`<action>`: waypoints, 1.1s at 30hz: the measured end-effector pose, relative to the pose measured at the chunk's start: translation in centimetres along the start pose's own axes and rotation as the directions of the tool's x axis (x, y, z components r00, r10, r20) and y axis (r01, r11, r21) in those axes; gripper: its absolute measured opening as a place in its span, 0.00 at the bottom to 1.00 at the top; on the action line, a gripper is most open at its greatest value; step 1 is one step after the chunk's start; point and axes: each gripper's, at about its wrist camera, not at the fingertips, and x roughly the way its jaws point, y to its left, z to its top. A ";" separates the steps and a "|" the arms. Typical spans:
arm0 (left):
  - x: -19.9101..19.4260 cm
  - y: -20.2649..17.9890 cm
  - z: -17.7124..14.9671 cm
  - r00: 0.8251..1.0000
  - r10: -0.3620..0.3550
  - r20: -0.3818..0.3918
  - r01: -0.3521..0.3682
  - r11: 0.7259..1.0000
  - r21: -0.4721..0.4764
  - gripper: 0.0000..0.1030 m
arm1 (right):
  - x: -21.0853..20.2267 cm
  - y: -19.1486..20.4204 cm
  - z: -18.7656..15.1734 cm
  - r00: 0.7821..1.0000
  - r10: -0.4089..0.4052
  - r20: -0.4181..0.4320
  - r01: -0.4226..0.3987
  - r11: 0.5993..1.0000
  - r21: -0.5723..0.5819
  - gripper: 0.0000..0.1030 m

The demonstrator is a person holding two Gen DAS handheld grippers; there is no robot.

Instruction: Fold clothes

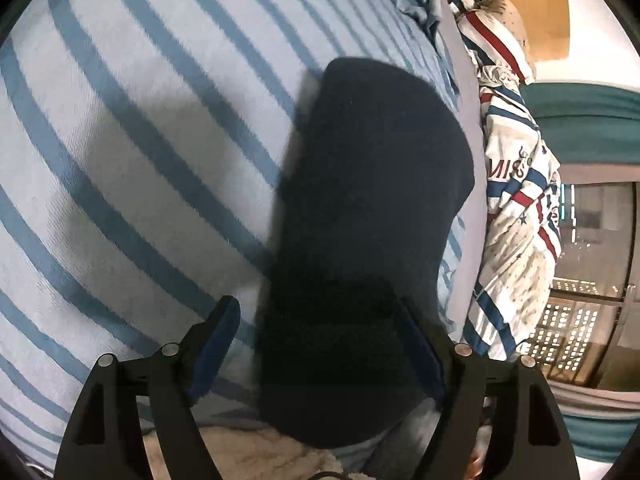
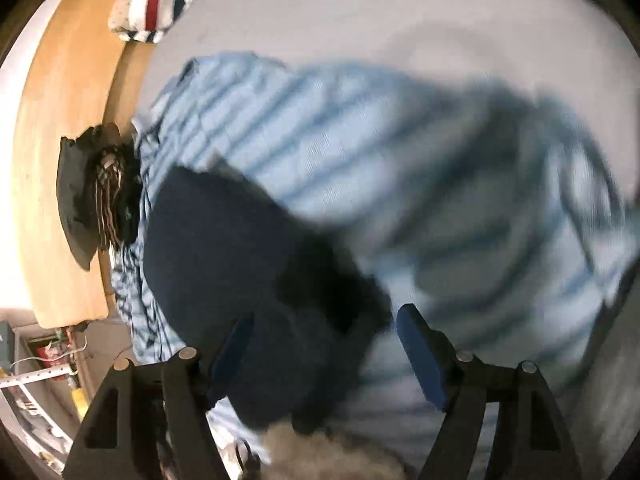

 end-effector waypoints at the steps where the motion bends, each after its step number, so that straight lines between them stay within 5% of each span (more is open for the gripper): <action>1: 0.2 0.1 0.0 1.000 -0.010 -0.008 0.010 1.000 -0.011 0.77 | 0.7 -0.3 -0.7 1.000 0.005 -0.023 -0.005 1.000 -0.004 0.80; 6: -0.1 1.0 -0.7 0.999 -0.040 -0.009 0.040 0.998 -0.045 0.77 | 5.3 -1.1 -2.6 0.990 0.089 -0.108 -0.088 0.996 0.012 0.80; 13: -0.4 0.3 -0.5 0.998 -0.062 0.002 0.062 0.998 -0.019 0.77 | 7.3 -2.1 -2.3 0.951 0.307 -0.027 -0.306 0.952 0.035 0.90; 21: 2.8 1.0 -0.4 0.997 -0.042 -0.065 0.037 0.997 -0.071 0.79 | 7.6 0.9 -3.5 0.981 0.183 -0.061 -0.190 0.972 -0.139 1.00; 23: 3.0 1.3 -0.5 0.996 -0.064 -0.066 0.058 0.994 -0.093 0.79 | 7.8 1.1 -3.5 0.976 0.195 -0.095 -0.206 0.971 -0.122 0.87; 25: 2.8 1.5 -0.5 0.994 -0.087 -0.060 0.080 0.991 -0.105 0.79 | 7.9 0.8 -3.5 0.956 0.257 -0.140 -0.268 0.961 -0.062 0.57; 30: 2.8 2.0 -0.7 0.979 -0.189 -0.070 0.179 0.975 -0.135 0.79 | 5.2 3.5 -4.4 0.954 0.261 -0.147 -0.283 0.947 -0.154 0.49; 33: 3.1 3.0 -1.0 0.966 -0.245 -0.077 0.227 0.955 -0.191 0.80 | 4.5 3.8 -3.8 0.933 0.325 -0.154 -0.341 0.935 -0.098 0.42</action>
